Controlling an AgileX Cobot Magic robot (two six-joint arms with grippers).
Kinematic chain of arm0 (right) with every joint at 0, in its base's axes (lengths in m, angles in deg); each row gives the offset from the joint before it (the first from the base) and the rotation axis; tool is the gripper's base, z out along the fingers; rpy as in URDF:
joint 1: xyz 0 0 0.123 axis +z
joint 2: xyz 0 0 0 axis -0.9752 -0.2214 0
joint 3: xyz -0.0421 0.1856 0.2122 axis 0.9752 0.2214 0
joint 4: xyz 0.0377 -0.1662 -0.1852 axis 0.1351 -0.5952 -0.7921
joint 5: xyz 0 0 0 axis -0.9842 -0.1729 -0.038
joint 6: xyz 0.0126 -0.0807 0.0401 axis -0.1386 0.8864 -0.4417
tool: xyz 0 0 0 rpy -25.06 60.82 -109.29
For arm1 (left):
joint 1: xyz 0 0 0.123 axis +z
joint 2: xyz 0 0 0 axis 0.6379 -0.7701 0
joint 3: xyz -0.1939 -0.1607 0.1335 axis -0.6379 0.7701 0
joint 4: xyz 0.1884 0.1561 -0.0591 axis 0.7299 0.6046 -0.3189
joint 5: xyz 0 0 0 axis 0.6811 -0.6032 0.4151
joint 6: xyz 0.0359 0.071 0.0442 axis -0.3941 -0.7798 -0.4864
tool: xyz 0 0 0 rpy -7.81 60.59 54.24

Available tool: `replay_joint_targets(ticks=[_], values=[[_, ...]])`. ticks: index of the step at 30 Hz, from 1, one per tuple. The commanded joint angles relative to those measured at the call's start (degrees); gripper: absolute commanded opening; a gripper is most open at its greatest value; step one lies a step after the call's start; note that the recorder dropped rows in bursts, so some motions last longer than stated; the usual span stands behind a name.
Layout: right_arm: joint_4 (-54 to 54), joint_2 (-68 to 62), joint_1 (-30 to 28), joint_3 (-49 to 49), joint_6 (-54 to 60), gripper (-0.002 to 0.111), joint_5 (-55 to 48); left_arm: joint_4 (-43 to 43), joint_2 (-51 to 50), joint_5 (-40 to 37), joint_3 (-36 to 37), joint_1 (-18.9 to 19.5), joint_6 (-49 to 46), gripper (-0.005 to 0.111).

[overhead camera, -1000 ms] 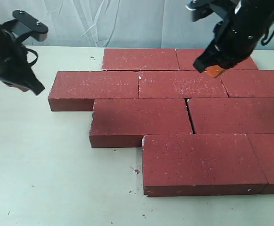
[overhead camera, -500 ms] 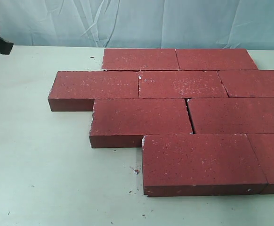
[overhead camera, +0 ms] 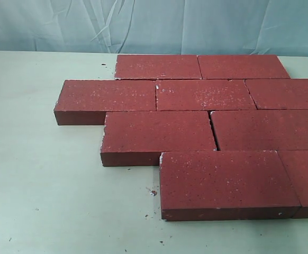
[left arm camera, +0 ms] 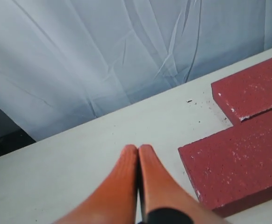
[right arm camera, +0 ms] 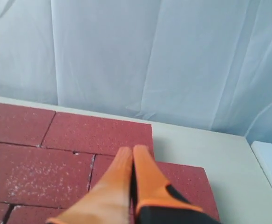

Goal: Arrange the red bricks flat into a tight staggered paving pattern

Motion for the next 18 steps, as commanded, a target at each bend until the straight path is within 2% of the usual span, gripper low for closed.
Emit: replay_joint_targets(ticks=[1,8,10,14,18], values=[[2.73,7.87,-0.23,5.38,-0.12,-0.001,3.52,-0.93,1.26,1.73,0.25,0.24,0.18,0.0],[3.25,18.9,-0.12,10.41,-0.12,-0.001,6.82,-1.29,1.64,1.2,1.27,0.24,0.18,0.0],[3.25,21.2,-0.12,10.98,-0.12,-0.001,7.43,-1.45,2.67,3.73,3.42,0.24,0.18,0.0],[3.43,23.79,-0.12,10.98,-0.12,-0.001,3.82,-1.55,6.53,14.97,8.49,0.24,0.4,0.0],[3.43,24.64,-0.12,10.98,-0.12,-0.001,0.76,-2.83,9.24,19.41,10.68,0.24,0.4,0.0]])
